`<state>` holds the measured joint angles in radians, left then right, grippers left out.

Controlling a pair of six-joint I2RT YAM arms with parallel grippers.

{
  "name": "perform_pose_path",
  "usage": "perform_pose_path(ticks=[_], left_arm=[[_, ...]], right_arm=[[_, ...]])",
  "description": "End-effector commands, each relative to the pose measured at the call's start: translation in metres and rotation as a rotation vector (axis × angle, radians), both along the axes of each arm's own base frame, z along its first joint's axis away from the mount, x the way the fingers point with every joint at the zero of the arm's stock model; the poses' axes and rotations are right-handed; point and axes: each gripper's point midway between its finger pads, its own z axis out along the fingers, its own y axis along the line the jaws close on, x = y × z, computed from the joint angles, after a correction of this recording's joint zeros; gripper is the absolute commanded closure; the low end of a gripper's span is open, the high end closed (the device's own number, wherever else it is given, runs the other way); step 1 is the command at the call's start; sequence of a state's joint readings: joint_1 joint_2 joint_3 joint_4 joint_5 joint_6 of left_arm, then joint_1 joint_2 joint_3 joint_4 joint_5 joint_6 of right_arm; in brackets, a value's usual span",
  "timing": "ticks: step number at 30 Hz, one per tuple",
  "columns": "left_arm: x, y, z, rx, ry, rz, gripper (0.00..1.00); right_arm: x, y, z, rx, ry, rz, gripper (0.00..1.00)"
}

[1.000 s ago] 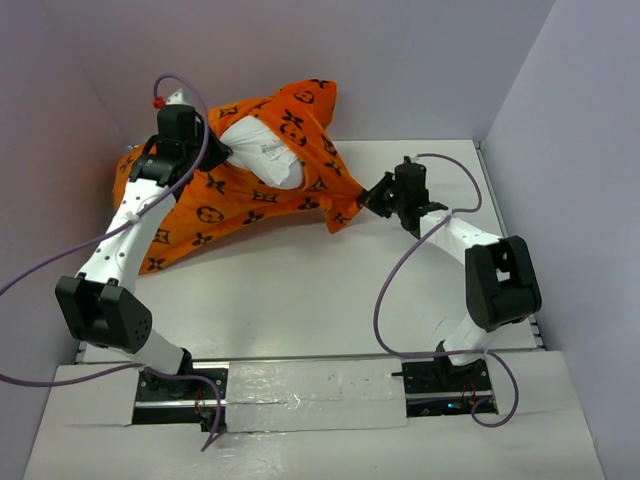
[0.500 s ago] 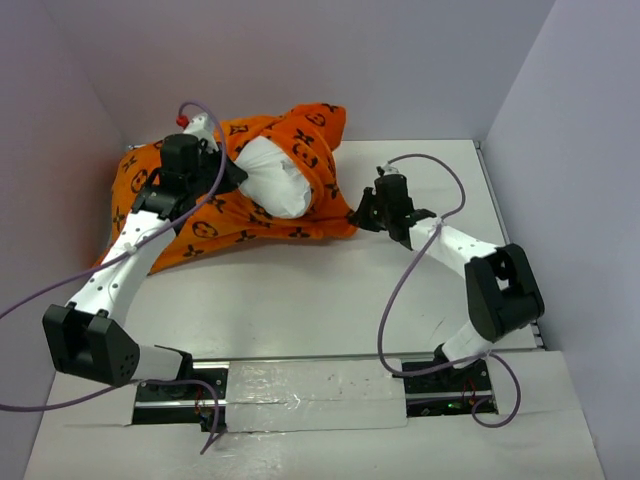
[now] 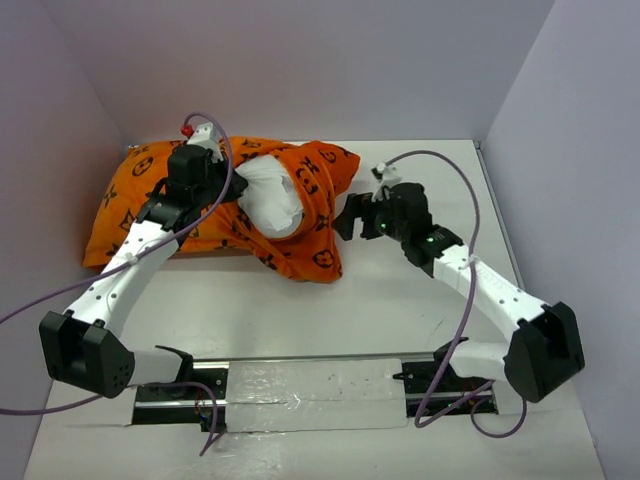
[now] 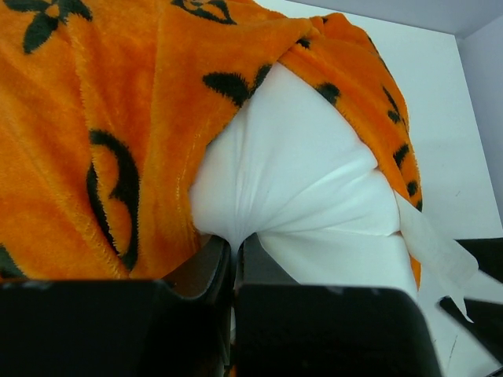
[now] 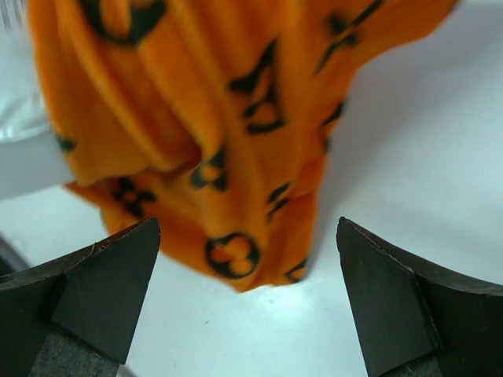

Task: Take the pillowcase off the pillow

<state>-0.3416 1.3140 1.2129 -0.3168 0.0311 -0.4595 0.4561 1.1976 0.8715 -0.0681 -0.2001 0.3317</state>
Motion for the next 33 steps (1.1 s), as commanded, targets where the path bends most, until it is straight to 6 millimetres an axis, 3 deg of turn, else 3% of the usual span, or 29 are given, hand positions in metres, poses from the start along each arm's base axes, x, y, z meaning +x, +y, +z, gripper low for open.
perform_pose_path(ticks=[1,2,4,5,10,12,14,15,16,18,21,25,26,28,30,33], left_arm=[[0.001,-0.005,0.086,-0.107,-0.260,0.007,1.00],[-0.002,-0.008,0.086,-0.109,-0.261,-0.003,1.00],[-0.007,-0.010,0.085,-0.104,-0.255,-0.018,1.00],[-0.010,-0.010,0.085,-0.100,-0.259,-0.017,1.00],[-0.024,-0.011,0.080,-0.084,-0.256,-0.038,1.00],[-0.037,-0.022,0.077,-0.088,-0.263,-0.115,1.00],[-0.049,-0.031,0.078,-0.104,-0.282,-0.169,1.00],[-0.054,-0.032,0.080,-0.107,-0.293,-0.187,1.00],[-0.060,-0.029,0.086,-0.114,-0.315,-0.178,1.00],[-0.066,-0.022,0.096,-0.111,-0.349,-0.158,1.00],[-0.077,-0.006,0.118,-0.125,-0.403,-0.100,1.00],[-0.092,0.023,0.150,-0.135,-0.470,0.018,1.00],[-0.095,0.029,0.154,-0.134,-0.480,0.040,1.00],[-0.103,0.040,0.164,-0.141,-0.497,0.080,1.00],[-0.112,0.051,0.175,-0.148,-0.532,0.118,1.00],[-0.125,0.061,0.186,-0.161,-0.573,0.138,1.00]], right_arm=[[-0.012,0.045,0.000,0.008,-0.008,0.167,0.00],[-0.015,0.060,-0.008,-0.003,0.007,0.195,0.00],[0.001,0.064,-0.003,-0.036,-0.020,0.125,0.00],[0.009,0.066,-0.011,-0.057,-0.006,0.092,0.00],[0.060,0.040,0.003,-0.129,-0.081,-0.189,0.02],[0.069,0.037,0.008,-0.163,-0.115,-0.197,0.05],[0.076,0.036,0.013,-0.193,-0.143,-0.184,0.39],[0.080,0.038,0.018,-0.183,-0.151,-0.182,0.64],[0.086,0.031,0.017,-0.186,-0.139,-0.203,1.00],[0.089,0.024,0.003,-0.187,-0.095,-0.219,1.00],[0.095,-0.003,-0.023,-0.164,-0.026,-0.307,1.00],[0.106,-0.059,-0.070,-0.133,0.135,-0.487,1.00],[0.111,-0.085,-0.081,-0.143,0.164,-0.551,1.00],[0.110,-0.114,-0.102,-0.202,0.217,-0.638,1.00],[0.109,-0.141,-0.111,-0.257,0.260,-0.721,1.00],[0.108,-0.153,-0.137,-0.264,0.359,-0.735,1.00]])
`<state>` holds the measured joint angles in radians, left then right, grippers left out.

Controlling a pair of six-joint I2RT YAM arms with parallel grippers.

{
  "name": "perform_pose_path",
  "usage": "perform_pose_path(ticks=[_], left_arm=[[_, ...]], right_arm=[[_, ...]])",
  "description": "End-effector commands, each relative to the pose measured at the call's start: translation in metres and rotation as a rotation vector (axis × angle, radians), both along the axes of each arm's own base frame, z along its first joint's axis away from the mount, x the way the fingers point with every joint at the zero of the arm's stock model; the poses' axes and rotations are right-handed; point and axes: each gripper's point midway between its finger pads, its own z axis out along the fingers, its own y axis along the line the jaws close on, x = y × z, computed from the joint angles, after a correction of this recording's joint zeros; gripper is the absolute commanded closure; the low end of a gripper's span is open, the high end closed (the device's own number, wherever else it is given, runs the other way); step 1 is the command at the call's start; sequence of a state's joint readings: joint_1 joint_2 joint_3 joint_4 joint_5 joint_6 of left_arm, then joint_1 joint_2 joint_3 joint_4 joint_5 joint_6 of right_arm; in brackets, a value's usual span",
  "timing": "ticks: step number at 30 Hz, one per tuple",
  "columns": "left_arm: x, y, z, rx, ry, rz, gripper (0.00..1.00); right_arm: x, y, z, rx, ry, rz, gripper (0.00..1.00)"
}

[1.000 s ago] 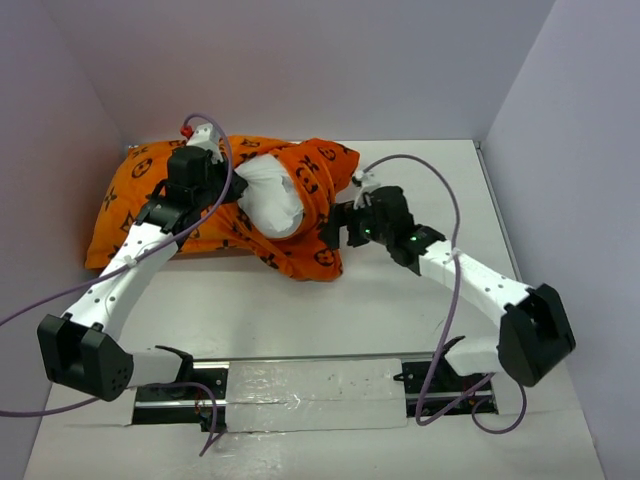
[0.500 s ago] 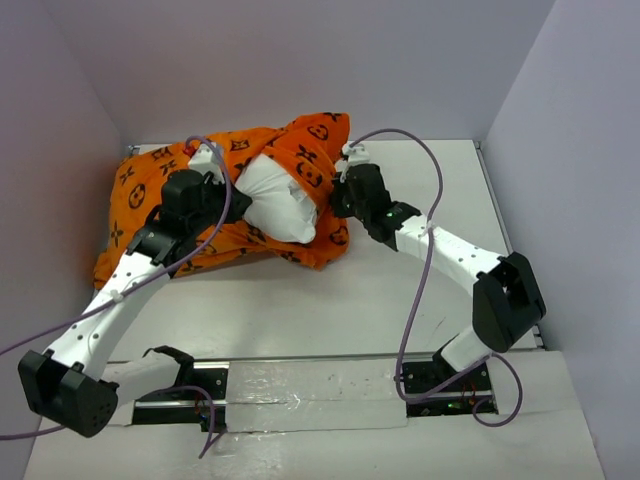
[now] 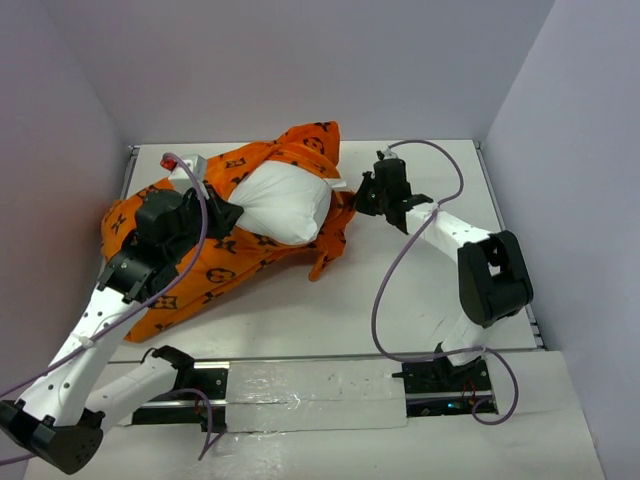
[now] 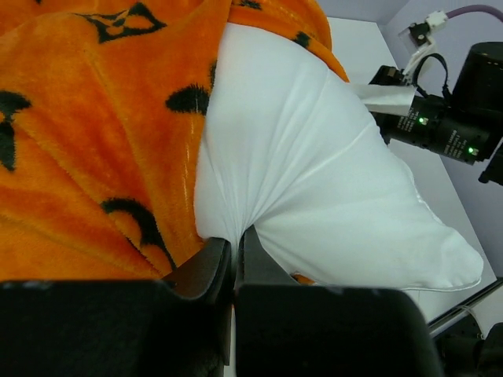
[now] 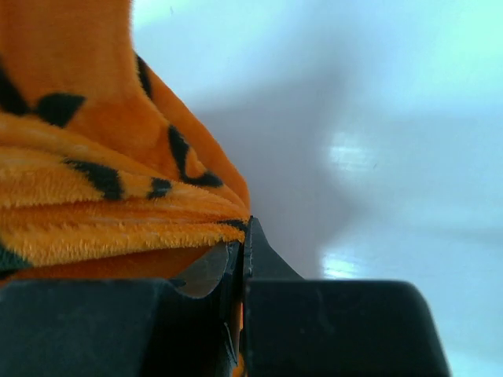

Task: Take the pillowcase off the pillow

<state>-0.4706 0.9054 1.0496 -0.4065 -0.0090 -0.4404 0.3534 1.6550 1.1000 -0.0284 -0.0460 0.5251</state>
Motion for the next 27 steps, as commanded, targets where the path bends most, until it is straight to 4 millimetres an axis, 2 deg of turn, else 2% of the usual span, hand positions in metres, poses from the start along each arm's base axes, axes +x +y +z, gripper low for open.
perform_pose_path(ticks=[1,2,7,9,11,12,14,15,16,17,18,19,20,21,22,24,25,27], left_arm=[[-0.025,0.062,0.143,-0.166,-0.421,0.228,1.00],[-0.026,0.066,0.145,-0.173,-0.426,0.247,1.00],[-0.031,0.088,0.148,-0.167,-0.419,0.349,1.00],[-0.034,0.097,0.151,-0.164,-0.414,0.391,1.00],[-0.036,0.099,0.152,-0.165,-0.421,0.397,1.00],[-0.033,0.093,0.148,-0.160,-0.415,0.369,1.00],[-0.029,0.078,0.146,-0.151,-0.416,0.299,1.00],[-0.021,0.053,0.135,-0.133,-0.388,0.185,1.00],[-0.016,0.040,0.129,-0.126,-0.371,0.126,1.00],[0.000,0.021,0.112,-0.111,-0.324,0.069,1.00],[0.007,0.009,0.100,-0.097,-0.294,0.021,1.00],[0.011,-0.002,0.090,-0.089,-0.261,-0.023,1.00],[0.028,-0.006,0.072,-0.065,-0.208,-0.005,1.00],[0.035,-0.006,0.060,-0.037,-0.177,0.008,1.00],[0.046,0.004,0.054,-0.014,-0.167,0.082,1.00],[0.065,0.015,0.038,0.048,-0.128,0.173,1.00],[0.072,0.027,0.036,0.078,-0.127,0.242,1.00],[0.083,0.036,0.037,0.117,-0.135,0.278,0.99]], right_arm=[[0.003,-0.131,-0.065,-0.273,0.199,-0.376,1.00],[0.006,-0.132,-0.065,-0.273,0.213,-0.384,1.00],[-0.005,-0.146,-0.099,-0.291,0.362,-0.454,1.00],[-0.002,-0.155,-0.103,-0.258,0.382,-0.490,1.00],[0.003,-0.158,-0.096,-0.260,0.386,-0.504,1.00],[0.002,-0.155,-0.090,-0.263,0.382,-0.485,1.00],[-0.001,-0.127,-0.084,-0.185,0.355,-0.347,1.00],[0.010,-0.113,-0.059,-0.154,0.240,-0.267,1.00],[-0.003,-0.092,-0.061,-0.144,0.225,-0.177,1.00],[-0.005,-0.076,-0.038,-0.134,0.147,-0.104,1.00],[-0.013,-0.067,-0.036,-0.150,0.136,-0.077,1.00],[-0.030,-0.047,-0.043,-0.167,0.150,-0.017,1.00],[-0.041,-0.039,-0.040,-0.168,0.153,0.006,1.00],[-0.051,-0.032,-0.044,-0.158,0.165,0.016,1.00],[-0.076,-0.021,-0.062,-0.162,0.209,0.061,1.00],[-0.096,-0.008,-0.063,-0.119,0.206,0.077,1.00],[-0.121,-0.002,-0.080,-0.127,0.250,0.115,1.00],[-0.144,0.011,-0.086,-0.101,0.280,0.158,1.00]])
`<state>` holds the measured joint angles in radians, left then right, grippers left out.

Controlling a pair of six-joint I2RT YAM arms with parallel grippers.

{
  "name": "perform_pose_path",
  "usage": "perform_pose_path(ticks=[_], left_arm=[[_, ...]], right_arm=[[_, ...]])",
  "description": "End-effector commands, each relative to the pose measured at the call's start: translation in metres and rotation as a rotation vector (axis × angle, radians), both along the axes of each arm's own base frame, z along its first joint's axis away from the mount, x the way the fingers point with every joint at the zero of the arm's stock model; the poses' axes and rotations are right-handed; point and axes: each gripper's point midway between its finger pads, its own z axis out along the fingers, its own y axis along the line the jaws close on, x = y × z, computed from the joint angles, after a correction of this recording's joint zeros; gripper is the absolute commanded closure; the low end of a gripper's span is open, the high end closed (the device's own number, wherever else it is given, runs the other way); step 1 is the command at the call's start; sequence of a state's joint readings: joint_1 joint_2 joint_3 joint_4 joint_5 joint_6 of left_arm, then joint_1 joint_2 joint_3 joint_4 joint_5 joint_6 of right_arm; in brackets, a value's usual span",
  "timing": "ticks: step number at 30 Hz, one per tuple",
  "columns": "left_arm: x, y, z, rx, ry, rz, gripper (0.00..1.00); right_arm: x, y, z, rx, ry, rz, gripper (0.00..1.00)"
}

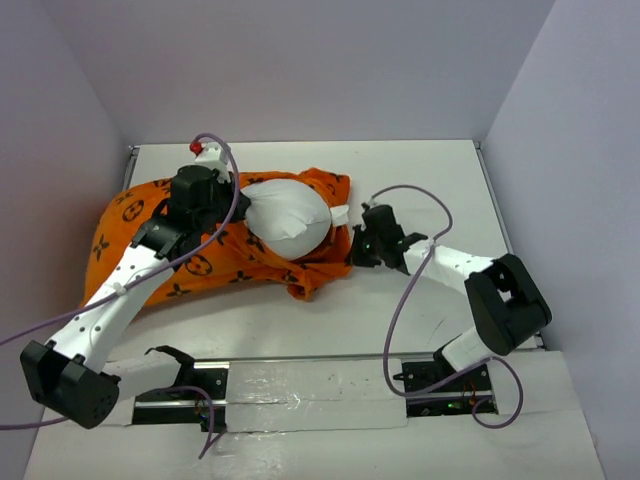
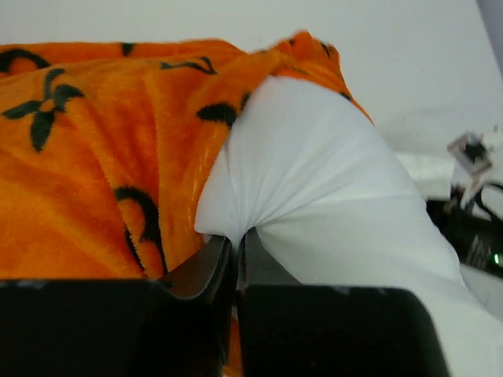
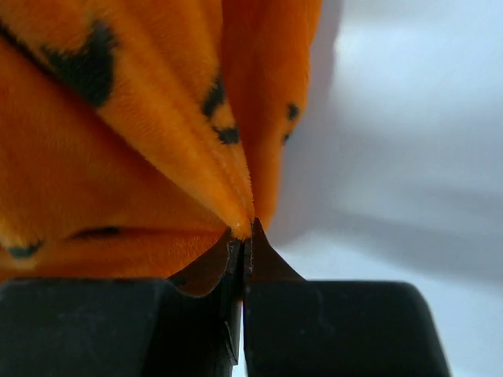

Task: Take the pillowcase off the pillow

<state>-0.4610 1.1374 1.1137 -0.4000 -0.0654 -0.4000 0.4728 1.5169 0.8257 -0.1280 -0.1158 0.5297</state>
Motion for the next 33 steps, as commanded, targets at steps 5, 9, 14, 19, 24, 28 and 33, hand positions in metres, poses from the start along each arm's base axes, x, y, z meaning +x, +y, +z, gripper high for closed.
perform_pose_path(ticks=[5,9,14,19,24,28,33], left_arm=[[0.030,0.033,0.096,-0.031,-0.265,0.097,0.01],[-0.010,-0.025,0.115,-0.173,-0.243,-0.204,0.01],[-0.032,-0.085,0.091,-0.089,-0.097,-0.326,0.01],[-0.034,-0.121,0.024,0.109,0.097,-0.278,0.01],[-0.065,-0.150,-0.028,0.305,0.231,-0.230,0.01],[-0.056,-0.166,-0.061,0.421,0.279,-0.172,0.01],[-0.052,-0.146,-0.095,0.652,0.320,-0.036,0.01]], right_arm=[[-0.078,0.027,-0.030,-0.033,0.090,0.075,1.00],[-0.076,0.027,-0.020,-0.052,0.074,0.050,1.00],[-0.065,0.000,0.003,-0.156,0.025,-0.044,0.66],[-0.058,-0.050,0.025,-0.120,0.006,-0.208,0.00],[-0.035,-0.105,0.038,-0.055,-0.011,-0.403,0.00],[-0.020,-0.126,0.052,-0.073,-0.057,-0.463,0.00],[-0.013,-0.137,0.057,-0.056,-0.074,-0.495,0.00]])
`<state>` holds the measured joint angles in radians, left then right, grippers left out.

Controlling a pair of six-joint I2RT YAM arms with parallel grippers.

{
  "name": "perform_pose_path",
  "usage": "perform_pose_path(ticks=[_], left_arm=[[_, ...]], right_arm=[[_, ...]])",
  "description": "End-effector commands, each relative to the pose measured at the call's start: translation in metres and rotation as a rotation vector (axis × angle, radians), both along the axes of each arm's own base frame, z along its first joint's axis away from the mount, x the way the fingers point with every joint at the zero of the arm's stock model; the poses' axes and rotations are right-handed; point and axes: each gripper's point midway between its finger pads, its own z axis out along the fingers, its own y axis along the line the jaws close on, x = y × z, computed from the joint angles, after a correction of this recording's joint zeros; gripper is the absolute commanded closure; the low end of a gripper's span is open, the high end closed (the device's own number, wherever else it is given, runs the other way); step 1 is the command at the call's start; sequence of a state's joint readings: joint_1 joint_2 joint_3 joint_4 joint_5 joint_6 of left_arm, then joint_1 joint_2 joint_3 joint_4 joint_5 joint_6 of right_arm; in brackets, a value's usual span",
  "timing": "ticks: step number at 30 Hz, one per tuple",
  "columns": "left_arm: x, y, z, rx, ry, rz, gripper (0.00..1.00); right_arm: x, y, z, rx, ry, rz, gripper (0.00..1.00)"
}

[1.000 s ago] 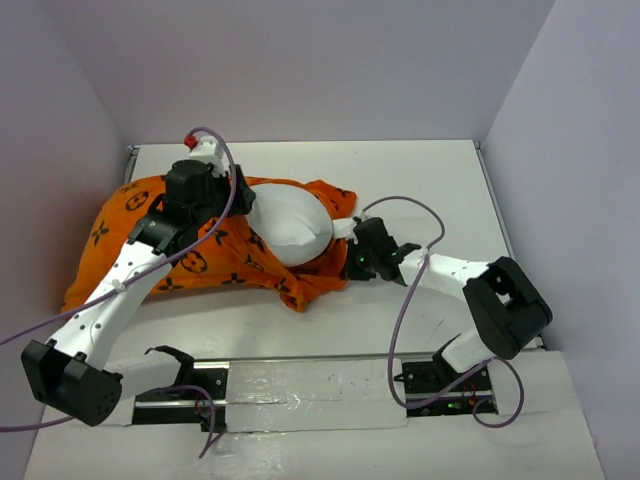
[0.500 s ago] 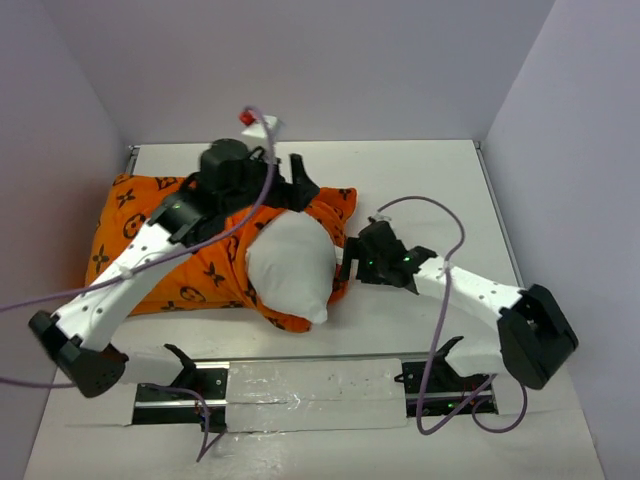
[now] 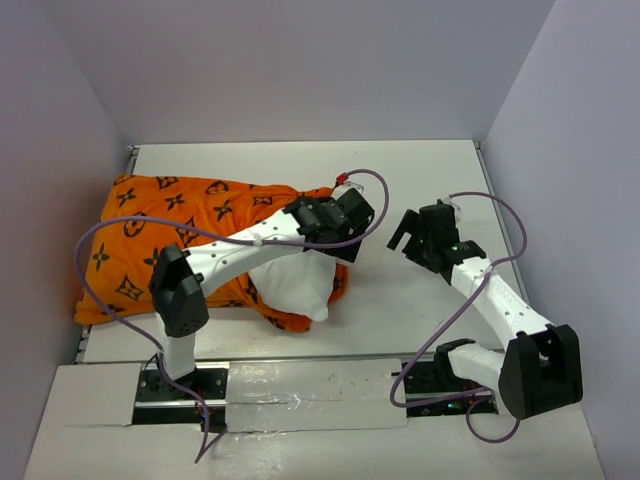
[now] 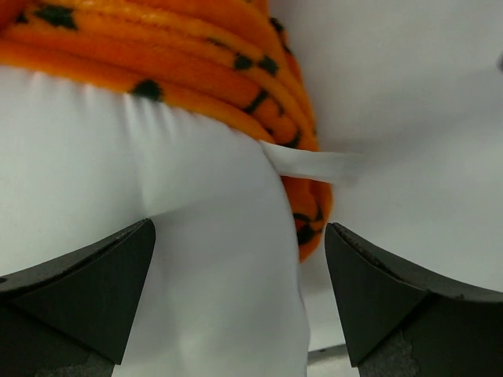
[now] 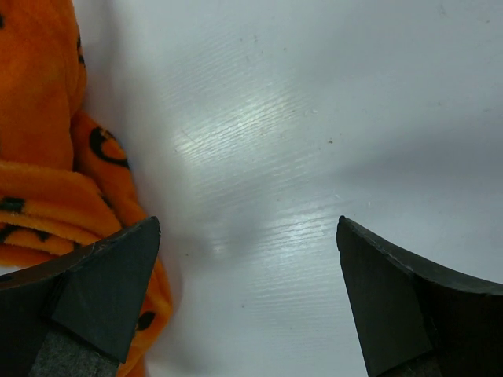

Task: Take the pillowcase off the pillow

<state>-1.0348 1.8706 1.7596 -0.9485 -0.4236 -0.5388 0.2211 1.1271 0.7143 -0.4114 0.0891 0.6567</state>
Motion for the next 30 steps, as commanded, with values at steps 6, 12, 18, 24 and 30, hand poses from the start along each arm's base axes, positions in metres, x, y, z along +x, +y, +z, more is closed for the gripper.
perform_pose_path(ticks=[6,12,18,24,30], left_arm=[[0.003,0.083,-0.051,0.514,-0.045,0.204,0.01],[-0.002,0.082,-0.119,0.490,0.093,0.140,0.05],[0.032,0.122,-0.112,0.499,0.034,0.286,1.00],[0.049,0.068,0.055,0.012,-0.259,0.139,1.00],[0.027,0.086,0.133,-0.164,-0.392,0.078,1.00]], right_arm=[[0.014,-0.002,0.019,0.027,-0.089,-0.003,0.00],[0.023,0.006,0.017,0.065,-0.103,0.008,0.00],[0.035,0.017,0.026,0.102,-0.151,0.056,0.00],[0.058,0.053,0.061,0.180,-0.298,0.267,0.00],[0.101,0.093,0.129,0.335,-0.528,0.395,0.00]])
